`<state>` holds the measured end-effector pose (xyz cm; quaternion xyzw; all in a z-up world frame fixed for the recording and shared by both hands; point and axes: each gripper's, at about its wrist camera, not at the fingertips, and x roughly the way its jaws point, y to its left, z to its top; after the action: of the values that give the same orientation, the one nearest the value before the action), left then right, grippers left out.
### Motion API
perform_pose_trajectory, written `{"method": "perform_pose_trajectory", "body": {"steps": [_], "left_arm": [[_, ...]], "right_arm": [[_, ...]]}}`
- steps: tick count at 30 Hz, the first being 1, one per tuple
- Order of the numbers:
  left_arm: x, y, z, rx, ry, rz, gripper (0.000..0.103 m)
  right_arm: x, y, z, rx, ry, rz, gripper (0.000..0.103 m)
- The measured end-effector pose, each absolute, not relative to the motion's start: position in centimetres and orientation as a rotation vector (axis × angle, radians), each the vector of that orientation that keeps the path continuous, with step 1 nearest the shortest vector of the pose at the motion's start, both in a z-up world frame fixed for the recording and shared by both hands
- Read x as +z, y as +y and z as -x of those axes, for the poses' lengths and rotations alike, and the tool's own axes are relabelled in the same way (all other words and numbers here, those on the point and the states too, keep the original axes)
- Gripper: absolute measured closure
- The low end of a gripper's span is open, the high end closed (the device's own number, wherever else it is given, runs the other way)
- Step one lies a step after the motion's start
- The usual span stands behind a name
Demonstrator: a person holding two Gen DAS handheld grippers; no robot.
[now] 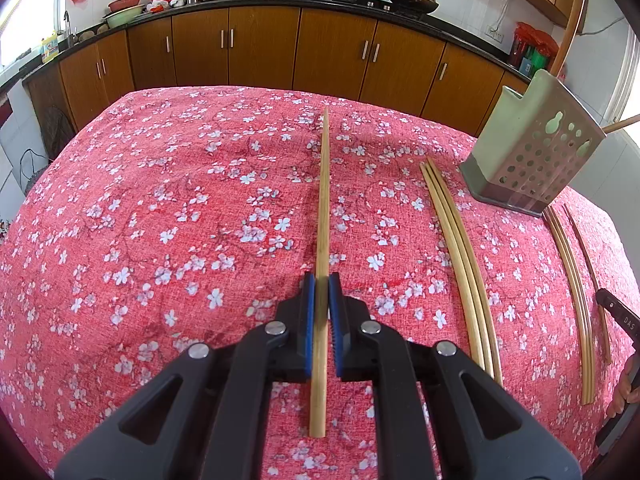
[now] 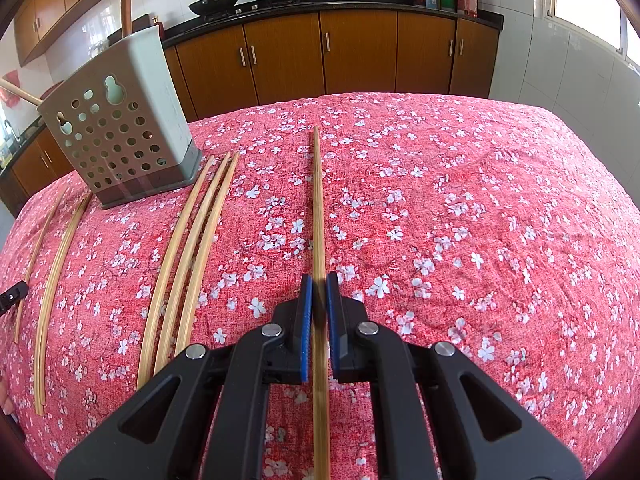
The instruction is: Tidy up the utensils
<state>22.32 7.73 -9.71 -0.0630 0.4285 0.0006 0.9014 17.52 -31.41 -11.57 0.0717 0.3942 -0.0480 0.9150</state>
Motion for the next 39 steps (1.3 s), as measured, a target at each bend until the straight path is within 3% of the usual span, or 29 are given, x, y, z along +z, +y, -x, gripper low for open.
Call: {"method": "perform_pose_trajectory", "body": {"steps": [26,39], "left_arm": [[-9.5,6.6,-20.6,0.019,0.885,0.026,0.094],[2.2,6.9,-17.4,-0.030,0.565,0.040,0.095]], "right_arm": [[-11.4,-31.3,-15.9,-0.075,0.818,-0.142,0.095],[-1.2,-32.1,-13.5,-0.074,0.527,-0.168,0.095]]}}
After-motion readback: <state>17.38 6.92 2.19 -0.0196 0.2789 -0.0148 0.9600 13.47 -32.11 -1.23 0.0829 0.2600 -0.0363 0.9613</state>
